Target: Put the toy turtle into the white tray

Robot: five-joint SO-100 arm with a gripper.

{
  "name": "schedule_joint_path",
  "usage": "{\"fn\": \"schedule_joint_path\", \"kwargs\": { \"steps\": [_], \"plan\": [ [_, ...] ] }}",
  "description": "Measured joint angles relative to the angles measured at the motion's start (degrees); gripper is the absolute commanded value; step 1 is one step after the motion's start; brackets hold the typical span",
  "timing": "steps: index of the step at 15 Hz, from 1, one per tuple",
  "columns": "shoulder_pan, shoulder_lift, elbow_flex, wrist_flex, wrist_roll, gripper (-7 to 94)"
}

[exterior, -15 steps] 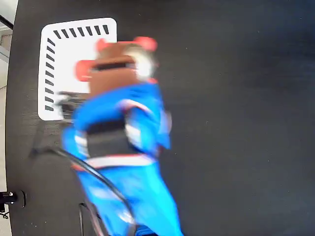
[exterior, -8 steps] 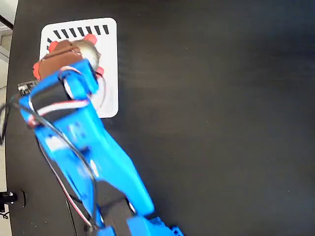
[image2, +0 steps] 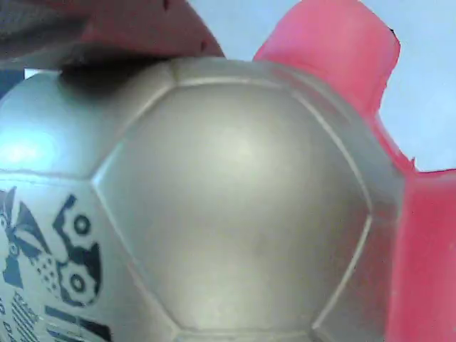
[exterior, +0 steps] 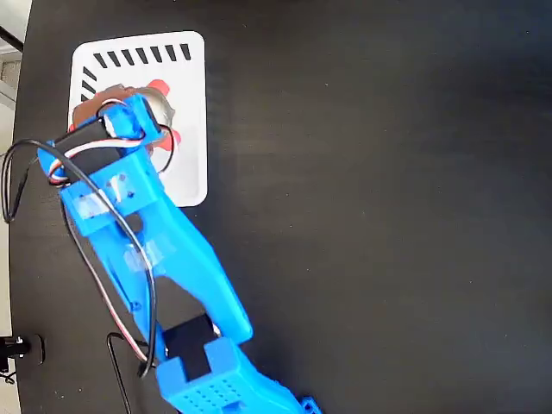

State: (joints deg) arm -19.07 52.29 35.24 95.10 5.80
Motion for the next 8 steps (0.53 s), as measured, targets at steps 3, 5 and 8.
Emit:
{"fn": "schedule_joint_path", "kwargs": {
  "steps": [3,5,8],
  "plan": [
    [-0.1,-2.5,-0.6,0.0,1.0,2],
    [0.0,-4.1,-1.6,0.0,1.0,8],
    [0.0,-5.2,-1.7,0.0,1.0,36]
  ]
}}
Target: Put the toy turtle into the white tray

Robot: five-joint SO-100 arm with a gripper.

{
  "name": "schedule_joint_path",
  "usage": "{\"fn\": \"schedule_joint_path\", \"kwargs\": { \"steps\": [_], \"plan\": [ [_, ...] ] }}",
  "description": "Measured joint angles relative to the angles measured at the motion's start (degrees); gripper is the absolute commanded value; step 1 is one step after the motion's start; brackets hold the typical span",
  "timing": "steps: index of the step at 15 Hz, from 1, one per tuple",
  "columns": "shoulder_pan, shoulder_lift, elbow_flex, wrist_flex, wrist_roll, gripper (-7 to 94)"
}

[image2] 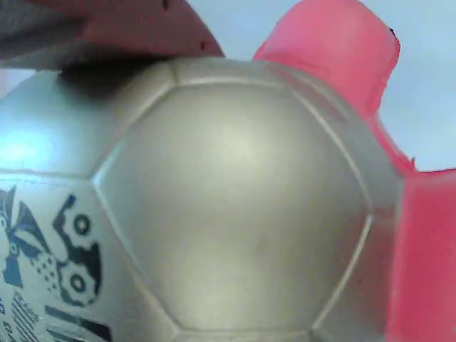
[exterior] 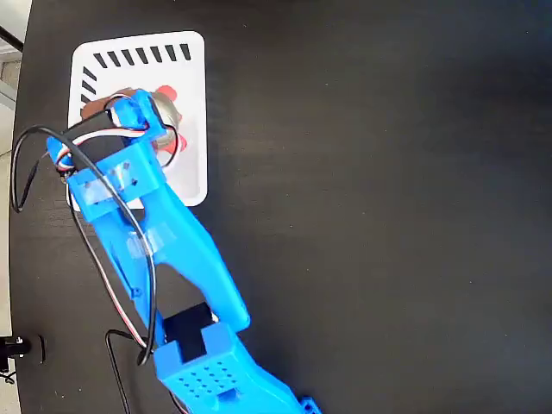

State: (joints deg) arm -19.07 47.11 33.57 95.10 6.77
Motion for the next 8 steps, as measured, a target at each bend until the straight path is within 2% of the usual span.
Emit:
{"fn": "schedule_joint_path", "kwargs": {
  "steps": [1,2,8],
  "plan": [
    [0.0,-0.3,0.0,0.0,0.0,48],
    [0.0,-0.3,0.0,0.0,0.0,54],
    [0.0,-1.1,0.0,0.0,0.0,59]
  ]
}}
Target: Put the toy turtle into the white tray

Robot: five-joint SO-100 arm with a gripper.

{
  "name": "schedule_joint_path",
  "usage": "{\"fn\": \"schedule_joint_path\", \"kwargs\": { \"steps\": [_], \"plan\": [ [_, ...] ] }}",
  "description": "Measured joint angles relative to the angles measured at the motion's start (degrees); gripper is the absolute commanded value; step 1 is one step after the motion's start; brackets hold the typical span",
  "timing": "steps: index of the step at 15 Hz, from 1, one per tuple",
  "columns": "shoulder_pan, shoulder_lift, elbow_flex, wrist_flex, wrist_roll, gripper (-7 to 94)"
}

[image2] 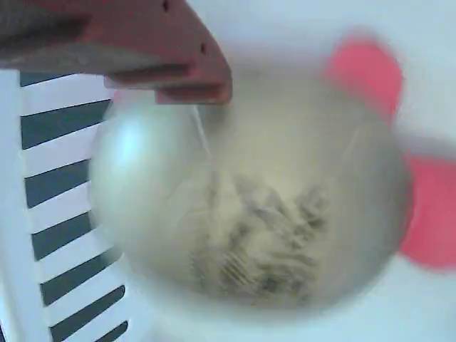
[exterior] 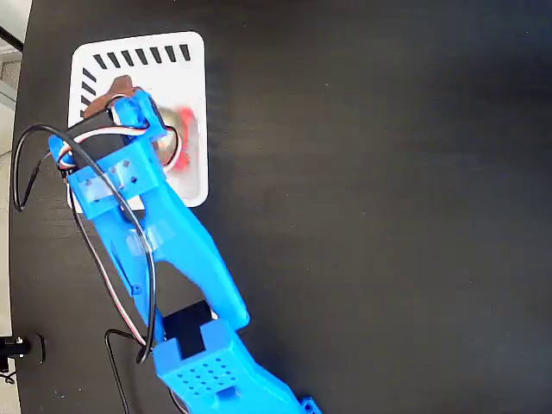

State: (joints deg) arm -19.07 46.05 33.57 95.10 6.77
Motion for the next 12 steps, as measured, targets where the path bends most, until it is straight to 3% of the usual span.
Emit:
{"fn": "schedule_joint_path", "kwargs": {
  "steps": [3,4,6,12],
  "plan": [
    [-0.5,0.0,-0.1,0.2,0.9,59],
    [-0.5,0.0,-0.6,0.6,1.1,53],
    [-0.4,0.5,-1.7,0.6,1.1,2],
    [0.8,22.9,1.7,-0.1,4.9,-1]
  ]
}}
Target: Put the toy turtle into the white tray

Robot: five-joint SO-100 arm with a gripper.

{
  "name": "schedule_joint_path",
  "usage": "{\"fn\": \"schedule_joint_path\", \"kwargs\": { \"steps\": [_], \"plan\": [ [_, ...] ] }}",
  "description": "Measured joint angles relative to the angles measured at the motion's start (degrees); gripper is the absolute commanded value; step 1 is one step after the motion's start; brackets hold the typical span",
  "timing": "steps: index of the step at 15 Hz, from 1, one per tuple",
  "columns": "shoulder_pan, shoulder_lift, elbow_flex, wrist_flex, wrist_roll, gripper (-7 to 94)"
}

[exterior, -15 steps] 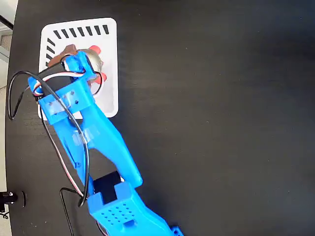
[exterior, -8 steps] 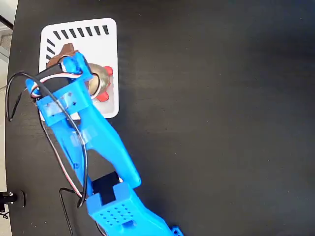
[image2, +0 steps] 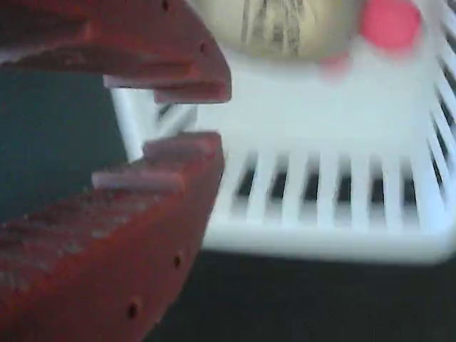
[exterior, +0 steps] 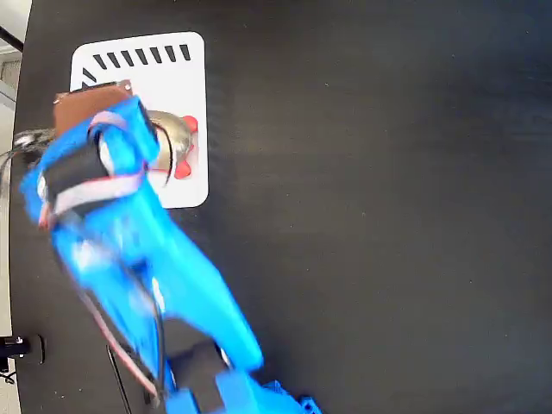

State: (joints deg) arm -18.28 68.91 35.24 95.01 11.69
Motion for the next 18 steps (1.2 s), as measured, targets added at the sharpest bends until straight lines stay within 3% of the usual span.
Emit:
{"fn": "schedule_joint_path", "kwargs": {
  "steps": [6,12,14,18],
  "plan": [
    [13.4,43.6,44.4,-15.9,-3.0,-1],
    [18.2,79.2,102.9,-41.0,-8.0,-1],
    [16.7,91.3,116.6,-42.9,-9.1,-1],
    [15.4,110.6,130.1,-35.9,-9.3,-1]
  ]
}}
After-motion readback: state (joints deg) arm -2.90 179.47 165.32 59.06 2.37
